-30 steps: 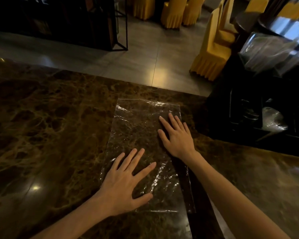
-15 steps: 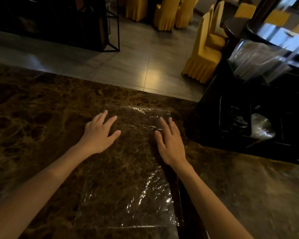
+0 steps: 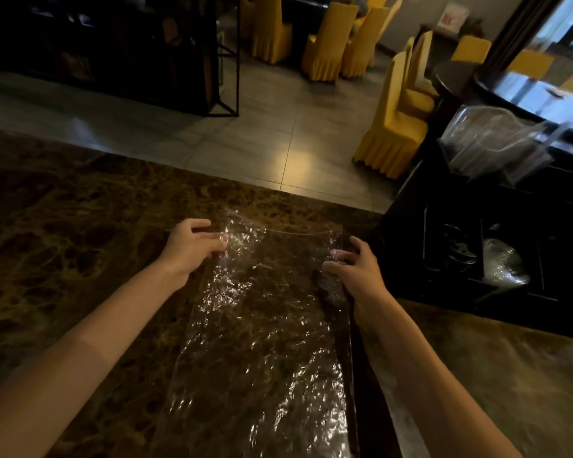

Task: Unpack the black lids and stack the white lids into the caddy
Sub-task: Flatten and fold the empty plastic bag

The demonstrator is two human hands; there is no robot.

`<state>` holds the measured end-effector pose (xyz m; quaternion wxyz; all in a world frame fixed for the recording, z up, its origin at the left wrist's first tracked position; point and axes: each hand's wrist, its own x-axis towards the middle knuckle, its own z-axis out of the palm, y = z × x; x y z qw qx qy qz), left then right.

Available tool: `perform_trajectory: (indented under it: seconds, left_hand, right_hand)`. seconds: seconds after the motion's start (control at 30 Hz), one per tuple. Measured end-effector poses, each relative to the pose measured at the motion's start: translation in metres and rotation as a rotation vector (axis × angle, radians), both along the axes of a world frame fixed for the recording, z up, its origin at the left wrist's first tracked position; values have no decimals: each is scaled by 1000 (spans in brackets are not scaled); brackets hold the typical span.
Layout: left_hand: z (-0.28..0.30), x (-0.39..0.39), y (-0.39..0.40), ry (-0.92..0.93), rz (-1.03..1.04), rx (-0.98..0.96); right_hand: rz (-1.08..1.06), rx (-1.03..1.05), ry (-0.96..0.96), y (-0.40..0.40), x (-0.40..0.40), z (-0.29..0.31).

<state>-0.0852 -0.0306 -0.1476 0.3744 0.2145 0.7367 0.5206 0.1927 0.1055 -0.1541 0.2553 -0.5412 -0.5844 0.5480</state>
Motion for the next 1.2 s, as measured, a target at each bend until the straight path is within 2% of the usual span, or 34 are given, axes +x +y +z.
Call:
perform_trajectory:
  seconds: [0.1,0.2,0.43,0.53,0.63,0.83,0.97,1.2]
  left_hand:
    - [5,-7,-2,14,-78,55]
    - [14,-14,-4,105,-124,129]
    - [44,-25,-21,540,-157,295]
    - [49,-24,-46,538,-209,358]
    - [47,-17,-74,551,-283,336]
    - [33,13,-125,824,-458,305]
    - [11,27,-143,844,-503,298]
    - [-14,28,-161,911,-597,195]
  right_hand:
    - [64,64,-41,9,8,3]
    - [111,150,-63,17,10,19]
    - [110,513,25,12,15,63]
    - [183,635,-4,-12,30,67]
    - [243,719,-83,-40,50,58]
    - [330,739,-100,-77,82,31]
    - [424,804,-252,-89,96,7]
    - [526,865,-411,-105,105,-16]
